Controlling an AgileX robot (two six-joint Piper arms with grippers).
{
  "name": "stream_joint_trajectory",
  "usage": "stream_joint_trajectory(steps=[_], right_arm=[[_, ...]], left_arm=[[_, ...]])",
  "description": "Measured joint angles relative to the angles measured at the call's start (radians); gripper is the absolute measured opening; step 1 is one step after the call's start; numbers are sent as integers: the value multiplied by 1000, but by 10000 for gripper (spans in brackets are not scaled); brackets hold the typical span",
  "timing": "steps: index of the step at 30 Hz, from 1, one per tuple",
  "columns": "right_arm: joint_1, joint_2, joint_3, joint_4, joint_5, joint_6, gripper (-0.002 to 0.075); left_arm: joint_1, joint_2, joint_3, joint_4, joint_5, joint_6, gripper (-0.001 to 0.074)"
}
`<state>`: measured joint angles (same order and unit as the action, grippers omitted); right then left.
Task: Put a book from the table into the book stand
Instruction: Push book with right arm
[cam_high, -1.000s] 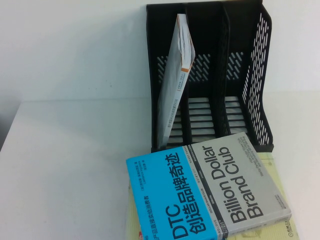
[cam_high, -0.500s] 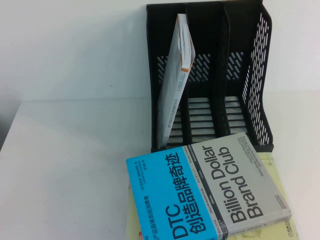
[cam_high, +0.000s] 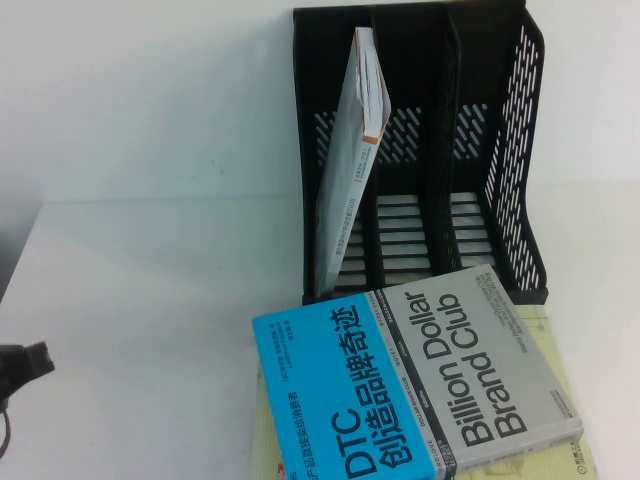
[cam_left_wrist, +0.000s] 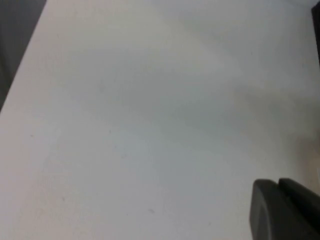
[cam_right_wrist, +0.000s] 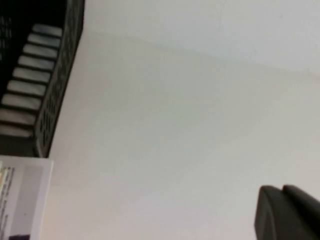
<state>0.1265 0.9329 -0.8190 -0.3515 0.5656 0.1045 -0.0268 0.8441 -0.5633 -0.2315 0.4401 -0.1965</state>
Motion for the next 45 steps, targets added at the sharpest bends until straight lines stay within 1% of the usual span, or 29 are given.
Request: stream_joint_trajectory(steps=[1, 3, 7, 9, 12, 14, 17, 19, 22, 25, 29, 33, 35, 38, 41, 43, 45], right_arm=[[2, 29, -10, -5, 23, 53, -3], [3, 104, -36, 37, 83, 87, -3], [4, 225, -70, 242, 185, 11, -3], [4, 282, -74, 384, 196, -75, -3], [5, 333, -77, 627, 196, -266, -3], [8, 359, -81, 747, 194, -358, -3], [10, 391, -80, 865, 188, -448, -3], [10, 409, -80, 919, 184, -497, -3], [12, 439, -80, 990, 180, -560, -3], [30, 479, -80, 1023, 166, -590, -3], [74, 539, -80, 1036, 145, -611, -3], [112, 569, -93, 1047, 119, -614, -3], [138, 577, -97, 1055, 105, -616, -3], [176, 589, -100, 1065, 91, -617, -3], [209, 602, -106, 1078, 81, -617, -3], [219, 608, -108, 1088, 79, -617, -3], [222, 611, -108, 1104, 79, -615, -3]], left_arm=[[0, 24, -14, -9, 21, 16, -4], [0, 65, -42, -51, 60, 67, -4], [0, 147, -93, -212, 138, 268, -4], [0, 182, -116, -295, 174, 361, -4], [0, 237, -144, -402, 228, 472, -4], [7, 280, -154, -479, 267, 545, -4], [70, 334, -156, -624, 361, 673, -4], [147, 372, -156, -741, 453, 771, -4], [269, 421, -156, -889, 569, 862, -4], [342, 455, -161, -949, 636, 912, -4], [350, 464, -162, -913, 678, 926, -4], [314, 464, -162, -840, 687, 871, 5], [293, 464, -162, -809, 689, 833, 37], [272, 464, -162, -762, 683, 766, 132], [268, 464, -162, -741, 668, 702, 290], [268, 464, -159, -755, 661, 666, 421], [268, 464, -140, -789, 657, 656, 536]])
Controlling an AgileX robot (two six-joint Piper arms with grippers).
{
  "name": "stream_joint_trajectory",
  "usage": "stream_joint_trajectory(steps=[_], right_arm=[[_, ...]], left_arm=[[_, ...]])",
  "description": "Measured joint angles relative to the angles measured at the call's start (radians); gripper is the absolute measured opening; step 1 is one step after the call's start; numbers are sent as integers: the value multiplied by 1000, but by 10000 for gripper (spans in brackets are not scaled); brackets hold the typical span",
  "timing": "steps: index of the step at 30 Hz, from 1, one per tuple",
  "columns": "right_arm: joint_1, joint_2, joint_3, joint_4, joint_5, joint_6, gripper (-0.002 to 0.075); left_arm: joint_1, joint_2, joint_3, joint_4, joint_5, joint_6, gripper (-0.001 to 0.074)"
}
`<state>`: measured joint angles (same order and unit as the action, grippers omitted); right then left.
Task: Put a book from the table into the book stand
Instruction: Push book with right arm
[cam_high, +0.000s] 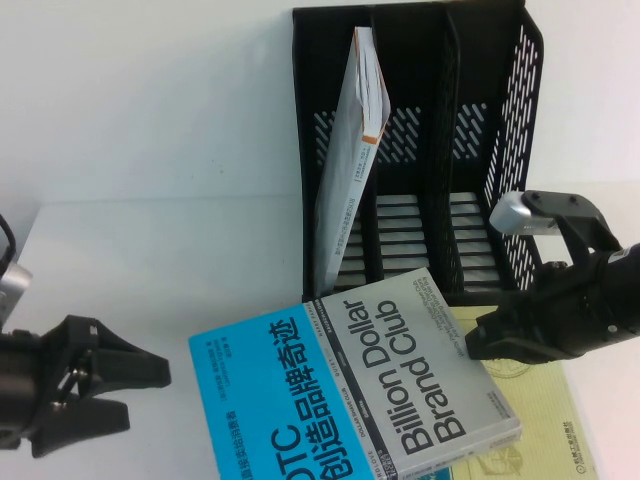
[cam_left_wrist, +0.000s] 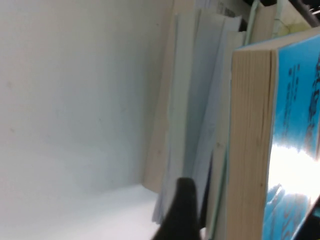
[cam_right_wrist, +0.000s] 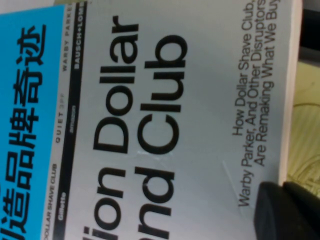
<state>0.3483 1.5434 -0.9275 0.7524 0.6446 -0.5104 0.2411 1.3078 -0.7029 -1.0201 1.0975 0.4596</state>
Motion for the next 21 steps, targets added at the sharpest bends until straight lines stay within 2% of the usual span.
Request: stream_joint_trajectory(steps=[2, 5, 14, 21], right_arm=[[0, 0, 0, 7, 2, 2, -3], [0, 5, 0, 24, 10, 6, -3], [0, 8, 0, 42, 19, 8, -3], [0, 8, 0, 45, 21, -1, -3]], left_arm=[[0, 0, 25, -32, 0, 0, 601], [0, 0, 67, -67, -5, 13, 640], [-2, 1, 188, -323, -45, 148, 651], [-37, 57, 226, -396, -68, 216, 655]])
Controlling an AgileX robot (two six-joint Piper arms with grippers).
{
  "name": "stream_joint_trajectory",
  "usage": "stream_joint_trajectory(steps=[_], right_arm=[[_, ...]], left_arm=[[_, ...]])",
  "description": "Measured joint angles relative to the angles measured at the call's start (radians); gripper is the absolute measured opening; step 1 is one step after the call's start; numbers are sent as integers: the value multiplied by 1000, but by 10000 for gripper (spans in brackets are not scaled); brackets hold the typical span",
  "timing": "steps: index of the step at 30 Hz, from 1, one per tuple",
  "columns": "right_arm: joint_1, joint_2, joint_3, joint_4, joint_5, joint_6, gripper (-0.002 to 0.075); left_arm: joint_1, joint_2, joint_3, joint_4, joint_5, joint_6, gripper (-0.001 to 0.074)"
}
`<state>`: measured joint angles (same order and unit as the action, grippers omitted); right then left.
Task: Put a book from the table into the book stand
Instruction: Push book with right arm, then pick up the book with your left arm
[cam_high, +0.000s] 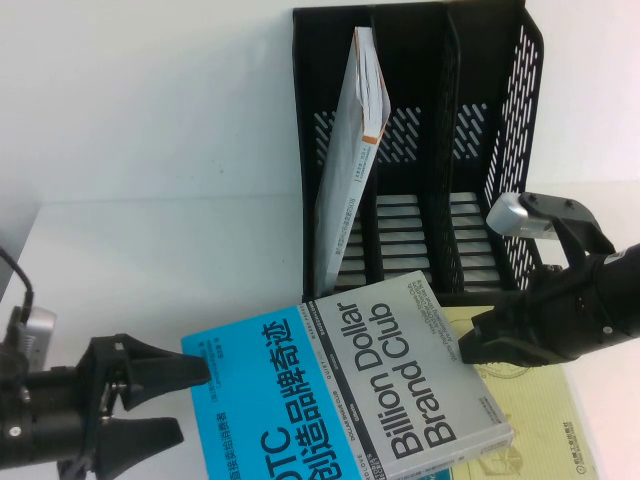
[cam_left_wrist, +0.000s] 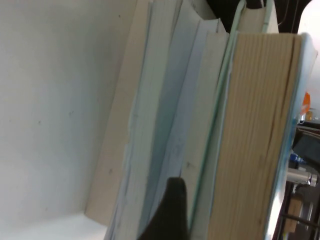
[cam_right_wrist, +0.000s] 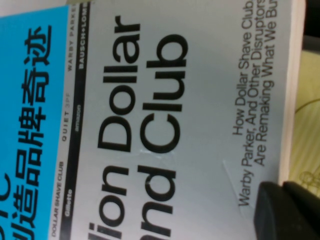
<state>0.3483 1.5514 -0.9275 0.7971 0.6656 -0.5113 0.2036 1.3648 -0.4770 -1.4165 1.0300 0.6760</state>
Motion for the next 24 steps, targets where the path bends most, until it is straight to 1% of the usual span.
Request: stream_joint_trajectory(steps=[10, 12, 13, 15, 17, 18, 21, 24], right_arm=[[0, 0, 0, 2, 0, -6, -3], [0, 0, 0, 2, 3, -6, -3], [0, 0, -1, 3, 5, -6, -3], [0, 0, -2, 4, 13, -9, -3], [0, -3, -3, 2, 15, -9, -3], [0, -10, -3, 0, 15, -9, -3], [4, -40, -1, -29, 43, -9, -3], [9, -88, -1, -59, 77, -9, -3]], left_arm=[[-168, 157, 2, -229, -38, 127, 654], [-193, 194, 2, -250, -36, 138, 627], [-200, 213, 2, -257, -34, 140, 589], [-202, 239, 2, -271, -11, 147, 465], [-200, 246, 2, -287, 34, 171, 269], [-198, 246, 2, -287, 50, 198, 207], [-181, 247, 0, -283, 74, 238, 209], [-173, 238, -18, -261, 78, 235, 206]])
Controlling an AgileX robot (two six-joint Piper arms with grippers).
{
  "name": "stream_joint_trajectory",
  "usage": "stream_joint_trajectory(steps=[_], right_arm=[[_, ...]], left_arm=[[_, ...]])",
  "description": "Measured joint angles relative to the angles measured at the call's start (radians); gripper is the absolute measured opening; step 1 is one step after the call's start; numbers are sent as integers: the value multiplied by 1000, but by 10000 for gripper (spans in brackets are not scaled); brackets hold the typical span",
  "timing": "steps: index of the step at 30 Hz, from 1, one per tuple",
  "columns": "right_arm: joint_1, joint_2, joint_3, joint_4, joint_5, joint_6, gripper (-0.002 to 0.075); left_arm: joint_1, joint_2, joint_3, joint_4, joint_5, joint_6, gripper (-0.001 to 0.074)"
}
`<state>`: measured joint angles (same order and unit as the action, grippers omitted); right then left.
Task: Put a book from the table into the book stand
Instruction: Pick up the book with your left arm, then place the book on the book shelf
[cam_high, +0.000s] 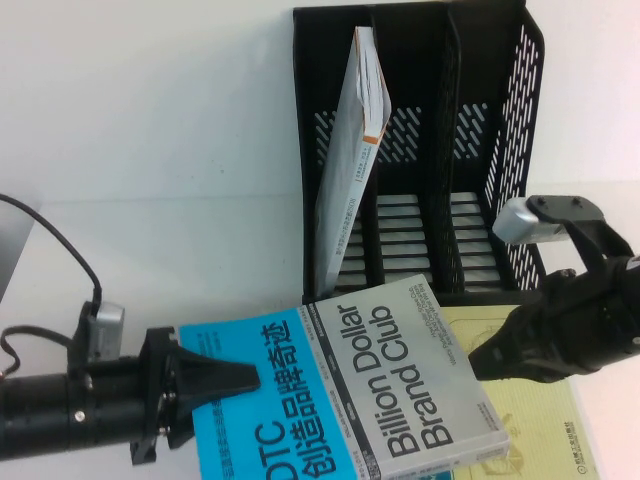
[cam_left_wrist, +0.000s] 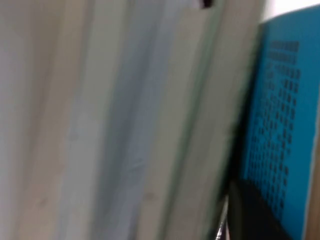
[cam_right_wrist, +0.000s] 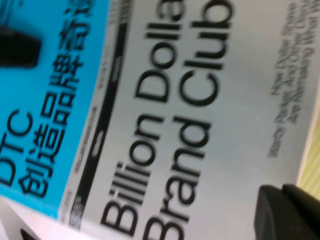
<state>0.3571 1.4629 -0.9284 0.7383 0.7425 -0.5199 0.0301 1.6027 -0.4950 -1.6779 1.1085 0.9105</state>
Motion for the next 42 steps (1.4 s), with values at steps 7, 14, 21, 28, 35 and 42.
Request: stream_joint_trajectory(steps=[7, 14, 21, 28, 35, 42], right_arm=[[4, -124, 0, -101, 36, 63, -3], [4, -214, 1, -145, 77, 100, -3], [4, -242, 1, -153, 124, 128, -3], [4, -242, 1, -162, 155, 130, -3], [4, -242, 1, -200, 172, 155, -3], [4, -244, 1, -269, 204, 179, -3]], left_arm=[[2, -159, -139, 66, -6, -139, 185], [2, -336, -492, 484, -35, -517, 185], [-89, -322, -969, 833, 77, -867, 185], [-343, -115, -1440, 1113, 140, -1129, 185], [-558, 178, -1905, 1283, 158, -1256, 184], [-589, 411, -2126, 1414, 158, -1300, 184]])
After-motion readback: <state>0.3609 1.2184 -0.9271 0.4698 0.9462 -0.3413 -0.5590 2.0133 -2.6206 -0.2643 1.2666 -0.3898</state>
